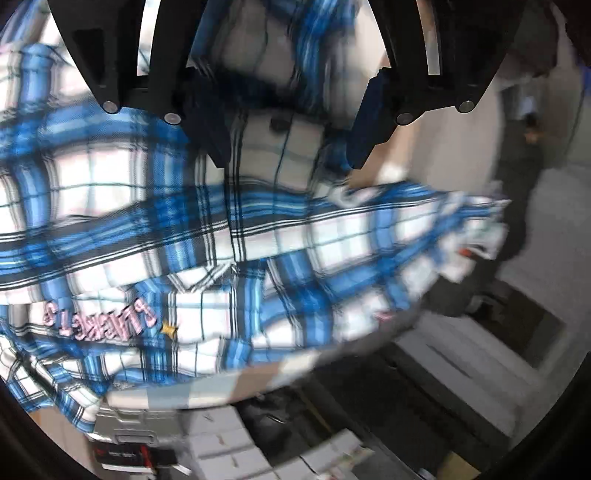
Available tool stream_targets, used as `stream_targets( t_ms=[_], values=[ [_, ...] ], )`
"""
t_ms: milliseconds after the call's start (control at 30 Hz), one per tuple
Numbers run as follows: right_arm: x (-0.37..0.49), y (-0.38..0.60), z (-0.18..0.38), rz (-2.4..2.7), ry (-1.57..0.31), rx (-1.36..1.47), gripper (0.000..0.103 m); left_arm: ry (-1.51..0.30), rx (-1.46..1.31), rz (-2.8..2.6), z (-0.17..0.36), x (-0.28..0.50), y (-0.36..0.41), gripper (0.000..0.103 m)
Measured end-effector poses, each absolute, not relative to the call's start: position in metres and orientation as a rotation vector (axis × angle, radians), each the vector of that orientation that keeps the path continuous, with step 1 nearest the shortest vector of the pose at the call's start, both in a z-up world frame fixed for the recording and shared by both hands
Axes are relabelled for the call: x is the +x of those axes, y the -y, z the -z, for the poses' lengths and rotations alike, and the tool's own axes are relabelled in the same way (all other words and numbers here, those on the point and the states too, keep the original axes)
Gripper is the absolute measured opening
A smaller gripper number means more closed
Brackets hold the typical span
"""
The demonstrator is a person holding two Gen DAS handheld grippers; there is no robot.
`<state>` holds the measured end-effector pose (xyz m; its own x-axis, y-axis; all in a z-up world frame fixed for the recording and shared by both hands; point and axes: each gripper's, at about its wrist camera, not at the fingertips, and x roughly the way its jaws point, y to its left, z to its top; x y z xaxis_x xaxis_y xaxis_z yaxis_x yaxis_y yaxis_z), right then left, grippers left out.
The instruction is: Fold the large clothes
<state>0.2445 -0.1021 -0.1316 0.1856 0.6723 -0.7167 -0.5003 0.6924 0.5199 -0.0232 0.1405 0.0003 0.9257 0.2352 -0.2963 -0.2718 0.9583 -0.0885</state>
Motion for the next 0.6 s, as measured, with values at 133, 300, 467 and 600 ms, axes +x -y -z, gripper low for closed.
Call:
stream_targets(
  t_ms=[133,300,467,600],
  values=[
    [0.243,0.194,0.099,-0.697,-0.985,0.128,0.082,-0.315,-0.127,-0.245,0.002,-0.020,-0.136,0.102],
    [0.281,0.305,0.110,-0.129,-0.961,-0.174,0.085,-0.339,-0.119,-0.253,0.005,-0.018,-0.130,0.102],
    [0.322,0.366,0.143,-0.053,-1.075,-0.154,0.027,-0.343,-0.066,-0.260,0.007,-0.015,-0.114,0.102],
    [0.337,0.381,0.169,-0.063,-1.147,-0.099,0.020,-0.363,-0.023,-0.248,0.009,-0.009,-0.105,0.102]
  ],
)
